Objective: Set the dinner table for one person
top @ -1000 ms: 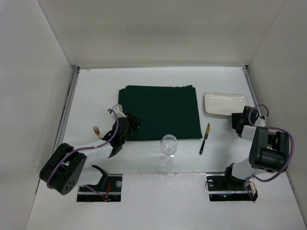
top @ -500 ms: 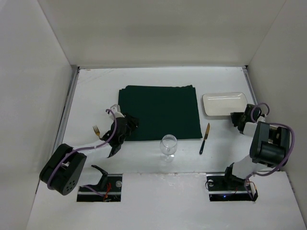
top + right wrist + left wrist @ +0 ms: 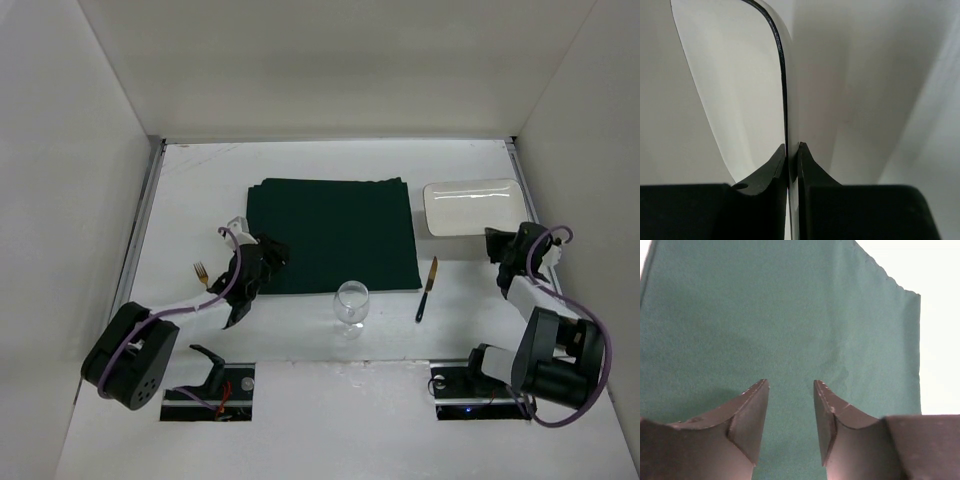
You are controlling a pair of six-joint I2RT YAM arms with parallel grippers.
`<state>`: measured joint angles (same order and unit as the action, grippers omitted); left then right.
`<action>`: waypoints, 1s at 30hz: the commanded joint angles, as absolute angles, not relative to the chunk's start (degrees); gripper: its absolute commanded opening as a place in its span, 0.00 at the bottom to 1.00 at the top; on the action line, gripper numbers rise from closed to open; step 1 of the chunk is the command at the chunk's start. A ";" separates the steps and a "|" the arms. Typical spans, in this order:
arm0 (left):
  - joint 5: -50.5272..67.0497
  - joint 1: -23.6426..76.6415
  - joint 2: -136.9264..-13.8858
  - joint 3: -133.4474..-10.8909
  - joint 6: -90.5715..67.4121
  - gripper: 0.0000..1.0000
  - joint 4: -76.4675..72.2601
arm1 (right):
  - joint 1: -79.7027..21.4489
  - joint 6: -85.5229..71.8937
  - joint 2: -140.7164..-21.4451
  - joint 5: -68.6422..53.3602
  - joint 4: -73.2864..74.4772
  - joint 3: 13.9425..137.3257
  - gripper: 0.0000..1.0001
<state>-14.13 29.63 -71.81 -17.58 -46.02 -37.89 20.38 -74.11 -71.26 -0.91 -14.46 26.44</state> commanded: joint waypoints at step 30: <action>-17.75 34.50 -70.04 -22.85 -47.02 0.48 -34.36 | -37.48 -101.24 -95.18 20.30 -39.56 46.14 0.03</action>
<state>-15.20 34.76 -68.10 -20.36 -47.00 -34.11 -35.44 -94.61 -95.61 16.21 -23.99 39.72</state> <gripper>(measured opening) 0.480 0.135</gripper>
